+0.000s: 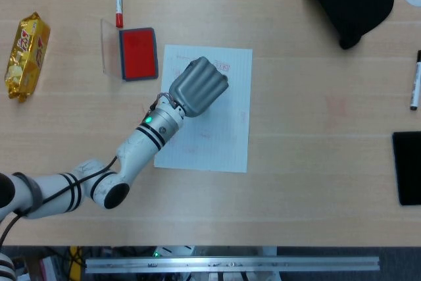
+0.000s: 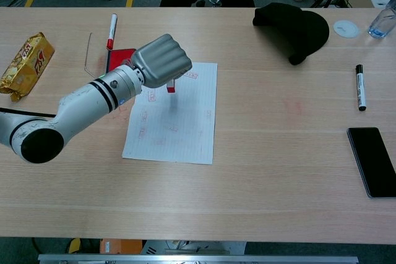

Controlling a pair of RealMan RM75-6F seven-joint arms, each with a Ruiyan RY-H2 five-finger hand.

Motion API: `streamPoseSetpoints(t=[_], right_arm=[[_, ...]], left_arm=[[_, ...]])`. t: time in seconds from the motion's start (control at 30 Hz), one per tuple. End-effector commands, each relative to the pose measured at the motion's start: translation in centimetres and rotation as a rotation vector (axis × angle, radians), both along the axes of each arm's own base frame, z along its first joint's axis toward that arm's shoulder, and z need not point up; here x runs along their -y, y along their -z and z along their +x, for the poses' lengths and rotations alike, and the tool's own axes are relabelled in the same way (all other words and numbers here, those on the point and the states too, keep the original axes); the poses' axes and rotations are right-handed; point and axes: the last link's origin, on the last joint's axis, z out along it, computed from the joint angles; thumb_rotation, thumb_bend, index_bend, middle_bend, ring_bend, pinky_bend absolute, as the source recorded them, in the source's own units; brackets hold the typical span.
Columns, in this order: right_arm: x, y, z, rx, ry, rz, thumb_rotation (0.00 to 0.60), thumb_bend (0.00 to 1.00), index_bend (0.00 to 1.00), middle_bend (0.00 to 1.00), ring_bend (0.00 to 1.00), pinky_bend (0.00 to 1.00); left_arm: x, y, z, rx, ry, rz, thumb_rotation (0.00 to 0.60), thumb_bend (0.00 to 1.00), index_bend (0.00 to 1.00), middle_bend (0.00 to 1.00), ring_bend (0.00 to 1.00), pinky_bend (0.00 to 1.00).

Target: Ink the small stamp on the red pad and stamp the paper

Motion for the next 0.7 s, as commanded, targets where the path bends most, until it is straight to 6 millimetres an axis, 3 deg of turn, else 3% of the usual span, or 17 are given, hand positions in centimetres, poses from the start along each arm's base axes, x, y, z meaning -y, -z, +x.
streamPoseSetpoints(t=[0.03,0.7], right_arm=[[0.0,0.0,0.0,0.0,0.002,-0.001,0.6,0.05,0.3,0.38,0.34,0.48],[0.0,0.0,0.1,-0.007,0.004,0.003,0.6,0.05,0.3,0.38,0.34,0.48]], left_arm=[[0.3,0.8,0.2,-0.008,-0.002,-0.009,0.6,0.3,0.66,1.0,1.0,1.0],[0.3,3.3,-2.0,-0.067,-0.043,-0.017,0.6,0.3,0.66,1.0,1.0,1.0]])
